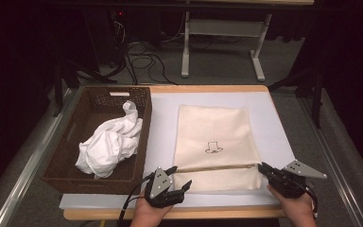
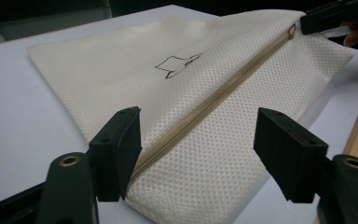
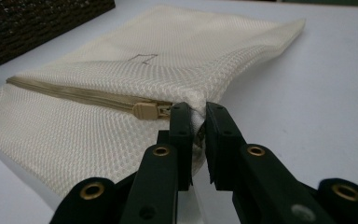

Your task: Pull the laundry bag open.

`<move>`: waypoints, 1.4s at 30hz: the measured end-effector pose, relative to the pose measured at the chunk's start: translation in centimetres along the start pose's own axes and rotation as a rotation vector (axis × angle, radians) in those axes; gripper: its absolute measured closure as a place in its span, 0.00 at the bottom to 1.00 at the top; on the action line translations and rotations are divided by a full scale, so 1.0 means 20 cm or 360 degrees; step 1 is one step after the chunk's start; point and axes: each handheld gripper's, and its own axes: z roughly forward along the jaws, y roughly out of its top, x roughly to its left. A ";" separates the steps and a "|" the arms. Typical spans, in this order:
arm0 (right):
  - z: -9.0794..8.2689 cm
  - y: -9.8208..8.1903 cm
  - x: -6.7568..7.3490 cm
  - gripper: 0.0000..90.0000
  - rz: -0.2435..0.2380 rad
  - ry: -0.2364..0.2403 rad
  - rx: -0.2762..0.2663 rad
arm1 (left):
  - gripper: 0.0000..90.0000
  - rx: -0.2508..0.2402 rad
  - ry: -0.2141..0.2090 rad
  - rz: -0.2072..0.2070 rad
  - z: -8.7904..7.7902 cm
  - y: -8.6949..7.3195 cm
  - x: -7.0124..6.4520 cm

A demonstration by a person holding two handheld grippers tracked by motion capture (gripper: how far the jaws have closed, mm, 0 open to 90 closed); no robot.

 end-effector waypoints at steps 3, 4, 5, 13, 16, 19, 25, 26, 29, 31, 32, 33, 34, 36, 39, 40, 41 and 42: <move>-0.01 0.01 0.01 0.93 -0.0025 -0.0002 -0.0034 | 0.37 0.0000 0.0002 -0.0001 0.00 0.00 0.00; -0.01 0.01 0.02 0.93 -0.0039 -0.0001 -0.0047 | 0.37 0.0002 0.0003 -0.0003 0.00 0.00 0.00; -0.01 0.01 0.02 0.93 -0.0041 0.0000 -0.0045 | 0.37 0.0002 0.0003 -0.0004 0.00 0.00 0.00; 0.00 0.00 0.01 0.92 -0.0041 0.0005 -0.0020 | 0.47 0.0039 -0.0040 -0.0028 0.01 0.00 0.00; 0.00 0.01 0.02 0.92 -0.0041 0.0004 -0.0022 | 0.61 0.0064 -0.0057 -0.0058 0.02 0.00 -0.01; 0.00 0.01 0.02 0.92 -0.0056 0.0004 -0.0026 | 0.75 0.0080 -0.0083 -0.0083 0.06 0.02 -0.02; -0.01 0.01 0.03 0.92 -0.0079 0.0022 -0.0042 | 1.00 0.0089 -0.0031 -0.0033 0.17 0.06 -0.08; -0.01 0.01 0.03 0.92 -0.0079 0.0023 -0.0044 | 1.00 0.0087 -0.0040 -0.0046 0.20 0.07 -0.09; 0.00 0.02 0.03 0.92 -0.0084 0.0031 -0.0050 | 0.99 0.0060 -0.0058 -0.0077 0.26 0.09 -0.12; -0.01 0.02 0.04 0.92 -0.0088 0.0032 -0.0052 | 0.97 0.0049 -0.0078 -0.0096 0.30 0.10 -0.14; -0.01 0.02 0.04 0.92 -0.0090 0.0032 -0.0053 | 0.96 0.0045 -0.0083 -0.0098 0.31 0.11 -0.15; -0.01 0.02 0.04 0.92 -0.0087 0.0032 -0.0052 | 0.95 0.0039 -0.0090 -0.0104 0.33 0.12 -0.17; -0.01 0.02 0.04 0.92 -0.0090 0.0032 -0.0054 | 0.95 0.0032 -0.0102 -0.0114 0.34 0.12 -0.19; -0.01 0.02 0.04 0.92 -0.0093 0.0033 -0.0055 | 0.95 0.0029 -0.0129 -0.0117 0.38 0.12 -0.22; -0.01 0.02 0.04 0.92 -0.0105 0.0035 -0.0055 | 0.93 0.0036 -0.0164 -0.0099 0.43 0.14 -0.27; -0.01 0.02 0.04 0.92 -0.0104 0.0036 -0.0055 | 0.93 0.0047 -0.0172 -0.0089 0.45 0.14 -0.28; -0.01 0.02 0.05 0.92 -0.0105 0.0039 -0.0056 | 0.92 0.0052 -0.0183 -0.0085 0.46 0.15 -0.29; -0.01 0.02 0.05 0.92 -0.0103 0.0041 -0.0054 | 0.92 0.0061 -0.0191 -0.0078 0.48 0.16 -0.30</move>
